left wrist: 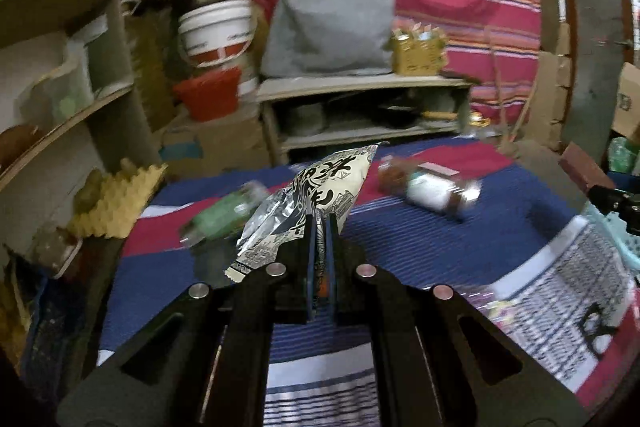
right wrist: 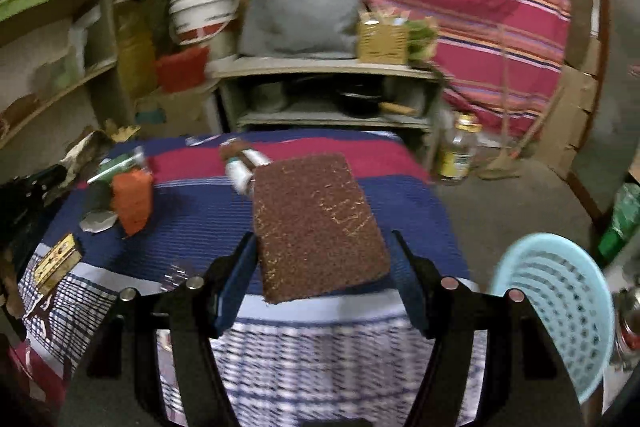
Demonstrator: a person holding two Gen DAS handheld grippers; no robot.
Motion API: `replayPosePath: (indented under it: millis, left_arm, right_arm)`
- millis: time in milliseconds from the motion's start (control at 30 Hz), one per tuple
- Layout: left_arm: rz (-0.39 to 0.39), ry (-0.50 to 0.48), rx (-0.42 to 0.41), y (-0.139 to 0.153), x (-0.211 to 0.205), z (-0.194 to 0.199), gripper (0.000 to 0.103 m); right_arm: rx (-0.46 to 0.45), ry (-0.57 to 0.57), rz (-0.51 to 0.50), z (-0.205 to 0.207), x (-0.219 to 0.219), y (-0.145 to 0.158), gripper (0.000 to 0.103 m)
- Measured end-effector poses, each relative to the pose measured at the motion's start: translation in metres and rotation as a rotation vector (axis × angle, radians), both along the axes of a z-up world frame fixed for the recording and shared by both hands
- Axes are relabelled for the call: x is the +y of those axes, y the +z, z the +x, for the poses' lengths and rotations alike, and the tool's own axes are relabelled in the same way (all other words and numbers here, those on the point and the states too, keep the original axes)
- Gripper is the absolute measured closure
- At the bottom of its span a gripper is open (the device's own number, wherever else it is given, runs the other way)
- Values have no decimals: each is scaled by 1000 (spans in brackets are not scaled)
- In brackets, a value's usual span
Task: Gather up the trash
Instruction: 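Carry the wrapper and brown pad with both tools over the blue basket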
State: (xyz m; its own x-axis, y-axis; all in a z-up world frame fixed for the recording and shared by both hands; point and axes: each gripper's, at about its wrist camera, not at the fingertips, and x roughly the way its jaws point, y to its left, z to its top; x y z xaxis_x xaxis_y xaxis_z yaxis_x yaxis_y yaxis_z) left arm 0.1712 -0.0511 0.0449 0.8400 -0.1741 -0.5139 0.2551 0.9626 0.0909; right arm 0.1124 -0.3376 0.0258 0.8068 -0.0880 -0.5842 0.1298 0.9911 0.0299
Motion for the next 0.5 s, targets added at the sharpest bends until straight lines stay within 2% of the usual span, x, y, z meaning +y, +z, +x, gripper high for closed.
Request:
replayPosePath:
  millis: [167, 333, 500]
  left_arm:
    - [-40, -98, -8, 8, -55, -16, 99]
    - [-68, -203, 24, 3, -119, -26, 99]
    - [-30, -304, 17, 1, -190, -41, 99]
  right_arm:
    - [-14, -99, 8, -38, -50, 2, 38]
    - [-19, -204, 20, -68, -99, 0, 38]
    - [-18, -300, 36, -91, -148, -9, 37]
